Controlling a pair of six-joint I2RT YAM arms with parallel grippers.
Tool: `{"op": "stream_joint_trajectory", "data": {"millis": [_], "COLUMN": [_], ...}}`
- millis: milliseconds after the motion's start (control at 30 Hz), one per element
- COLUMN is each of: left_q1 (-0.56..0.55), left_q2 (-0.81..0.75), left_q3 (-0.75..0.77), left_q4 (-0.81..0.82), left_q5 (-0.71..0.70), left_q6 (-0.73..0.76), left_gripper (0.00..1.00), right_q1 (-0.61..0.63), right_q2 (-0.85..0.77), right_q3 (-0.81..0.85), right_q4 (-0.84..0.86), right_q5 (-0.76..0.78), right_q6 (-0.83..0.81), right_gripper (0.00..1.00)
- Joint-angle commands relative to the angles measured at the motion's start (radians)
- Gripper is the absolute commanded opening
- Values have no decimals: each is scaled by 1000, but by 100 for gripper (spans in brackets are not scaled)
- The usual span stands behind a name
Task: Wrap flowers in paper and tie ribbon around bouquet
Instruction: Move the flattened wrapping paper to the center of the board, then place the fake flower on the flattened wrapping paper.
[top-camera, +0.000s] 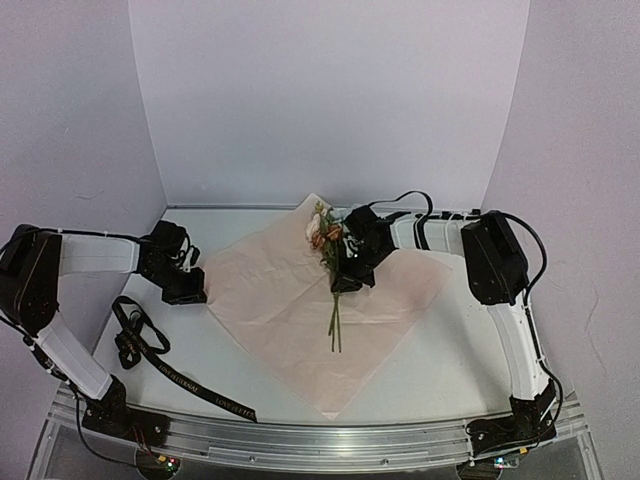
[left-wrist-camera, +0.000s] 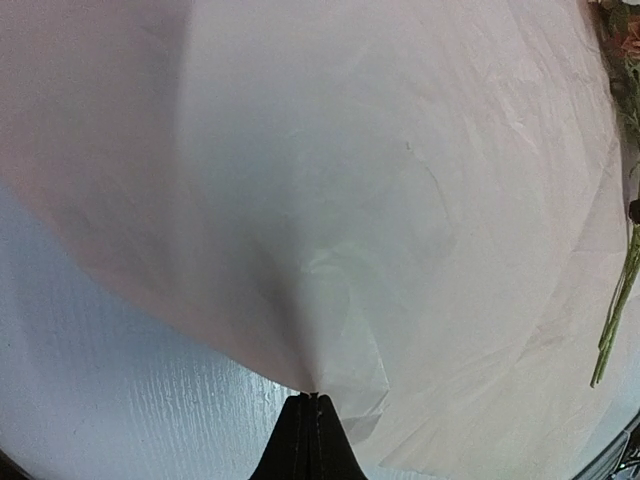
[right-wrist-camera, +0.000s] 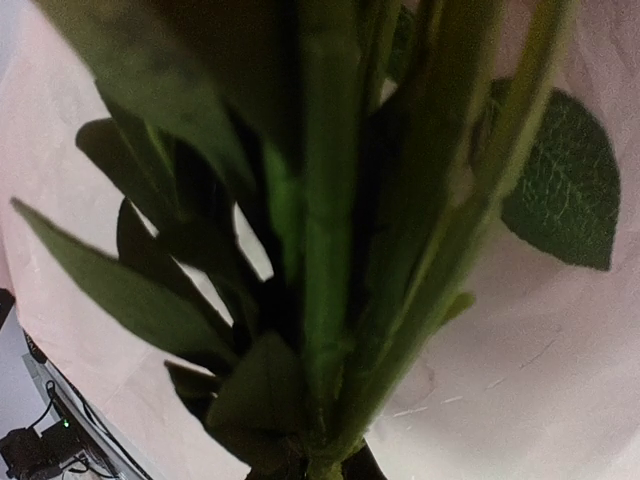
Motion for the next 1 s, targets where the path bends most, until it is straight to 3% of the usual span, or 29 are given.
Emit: {"op": "stream_joint_trajectory", "data": {"millis": [0,267,567,833,967], "left_q1": [3,4,4,-35,-114], "left_q2": [32,44,22,-141,-192], "left_q3": [60,107,62,34,50], "left_q4": [-58,-113,-158,-152,-145], "left_q5": [29,40,35,-51,-122], "left_q6": [25,12,-46,-190,-261], "left_gripper": [0,0,2,45,49], "right_q1": [14,54,111,124,132], "right_q2": [-28,-112,-191,-216,-245], "right_q3": [-27,-230,-308,-274,-250], "right_q4": [-68,-96,-138,-166,-170], "right_q5": [153,246,302,272,270], "right_q6": [31,158,213,211,204], "right_gripper": [0,0,0,0,0]}}
